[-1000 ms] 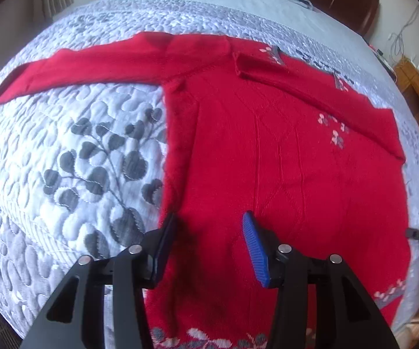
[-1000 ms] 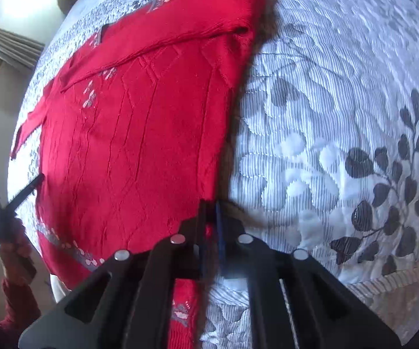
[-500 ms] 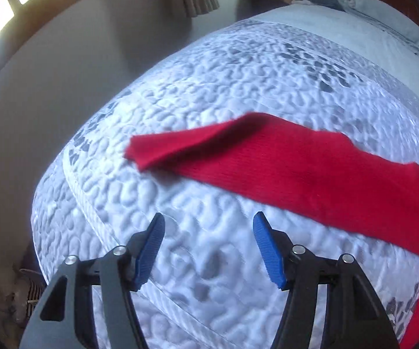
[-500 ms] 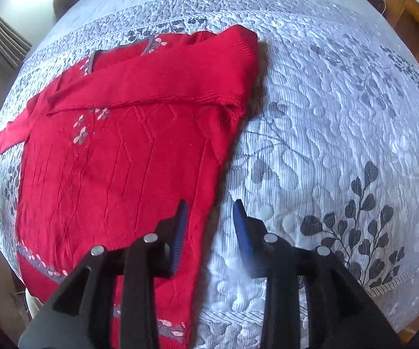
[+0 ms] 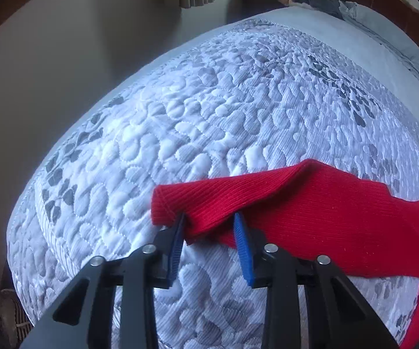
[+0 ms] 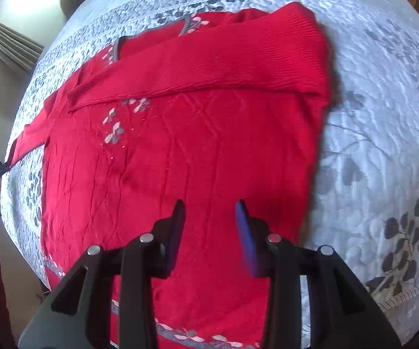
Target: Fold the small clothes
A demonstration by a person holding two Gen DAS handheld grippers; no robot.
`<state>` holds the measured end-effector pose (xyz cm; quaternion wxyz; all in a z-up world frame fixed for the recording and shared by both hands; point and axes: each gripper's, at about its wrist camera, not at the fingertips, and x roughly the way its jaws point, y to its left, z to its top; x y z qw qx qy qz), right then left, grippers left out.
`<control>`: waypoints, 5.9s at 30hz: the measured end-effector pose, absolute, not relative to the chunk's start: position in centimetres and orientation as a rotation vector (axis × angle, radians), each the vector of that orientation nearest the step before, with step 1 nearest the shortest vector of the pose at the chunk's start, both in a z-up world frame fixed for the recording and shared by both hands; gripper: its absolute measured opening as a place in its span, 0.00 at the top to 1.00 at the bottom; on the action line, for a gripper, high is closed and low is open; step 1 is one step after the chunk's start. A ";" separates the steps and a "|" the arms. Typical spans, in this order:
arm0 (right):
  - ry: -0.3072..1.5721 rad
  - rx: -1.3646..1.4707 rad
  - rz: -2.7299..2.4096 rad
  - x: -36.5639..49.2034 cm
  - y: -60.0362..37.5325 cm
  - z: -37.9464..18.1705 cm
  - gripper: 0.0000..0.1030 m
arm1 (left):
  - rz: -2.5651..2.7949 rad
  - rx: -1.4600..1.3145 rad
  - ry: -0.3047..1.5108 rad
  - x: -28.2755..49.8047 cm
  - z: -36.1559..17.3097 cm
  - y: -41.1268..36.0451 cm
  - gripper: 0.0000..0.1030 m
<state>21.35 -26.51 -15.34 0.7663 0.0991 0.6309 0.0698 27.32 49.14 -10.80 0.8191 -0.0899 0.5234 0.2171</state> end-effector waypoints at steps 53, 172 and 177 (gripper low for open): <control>1.398 0.228 0.369 31.6 -19.9 -18.2 0.44 | -0.292 -0.205 1.201 31.7 -11.2 10.5 0.50; 1.323 0.469 0.508 -2.4 -33.2 -12.6 0.94 | -0.246 -0.355 1.307 0.9 -10.7 15.3 0.93; 1.270 0.483 0.505 2.2 -33.7 -9.9 0.94 | -0.249 -0.372 1.269 6.1 -9.1 15.0 0.93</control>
